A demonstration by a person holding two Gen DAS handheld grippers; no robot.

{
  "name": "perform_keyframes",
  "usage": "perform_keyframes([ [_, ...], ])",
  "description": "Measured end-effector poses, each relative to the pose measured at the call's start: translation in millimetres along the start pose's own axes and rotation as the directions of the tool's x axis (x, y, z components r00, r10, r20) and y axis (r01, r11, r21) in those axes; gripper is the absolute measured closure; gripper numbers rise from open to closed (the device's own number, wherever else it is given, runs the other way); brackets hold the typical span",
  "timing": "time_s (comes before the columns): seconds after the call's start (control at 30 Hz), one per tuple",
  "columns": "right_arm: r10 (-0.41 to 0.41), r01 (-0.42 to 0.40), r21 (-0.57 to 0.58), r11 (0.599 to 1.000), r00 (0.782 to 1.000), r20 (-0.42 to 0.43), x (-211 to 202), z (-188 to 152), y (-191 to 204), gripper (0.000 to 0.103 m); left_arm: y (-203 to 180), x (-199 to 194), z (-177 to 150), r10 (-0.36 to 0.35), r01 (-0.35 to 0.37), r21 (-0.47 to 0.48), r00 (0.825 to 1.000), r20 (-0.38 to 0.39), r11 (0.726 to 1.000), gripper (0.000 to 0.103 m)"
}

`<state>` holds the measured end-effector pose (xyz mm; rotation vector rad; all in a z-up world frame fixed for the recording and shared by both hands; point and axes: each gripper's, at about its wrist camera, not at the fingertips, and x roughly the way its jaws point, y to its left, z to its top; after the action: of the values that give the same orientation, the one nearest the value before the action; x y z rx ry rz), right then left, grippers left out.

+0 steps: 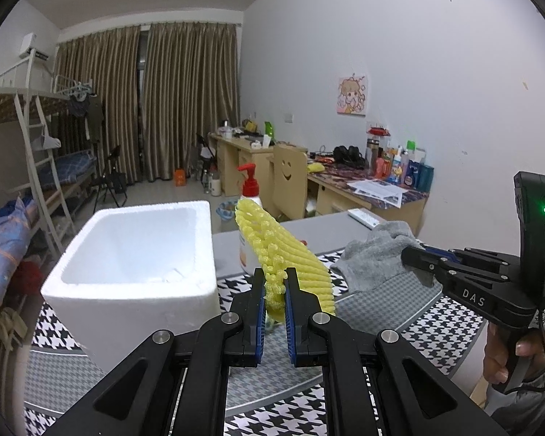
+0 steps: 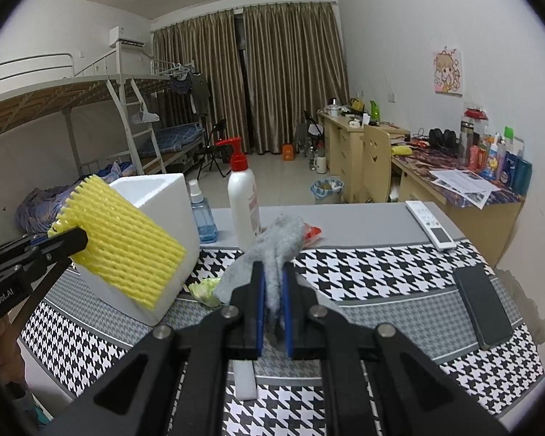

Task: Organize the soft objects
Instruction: 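Carry the yellow mesh and grey sock over the foam box with both tools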

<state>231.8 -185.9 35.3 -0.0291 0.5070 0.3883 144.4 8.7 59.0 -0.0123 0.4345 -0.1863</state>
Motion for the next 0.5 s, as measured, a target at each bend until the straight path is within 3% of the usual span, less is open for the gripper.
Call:
perform_keyframes([
  [0.5, 0.015, -0.015, -0.012, 1.0, 0.999, 0.029, 1.3, 16.5, 11.4, 0.092, 9.4, -5.2, 20.4, 0.037, -0.037, 0.003, 0.998, 0.045, 0.999, 0.093],
])
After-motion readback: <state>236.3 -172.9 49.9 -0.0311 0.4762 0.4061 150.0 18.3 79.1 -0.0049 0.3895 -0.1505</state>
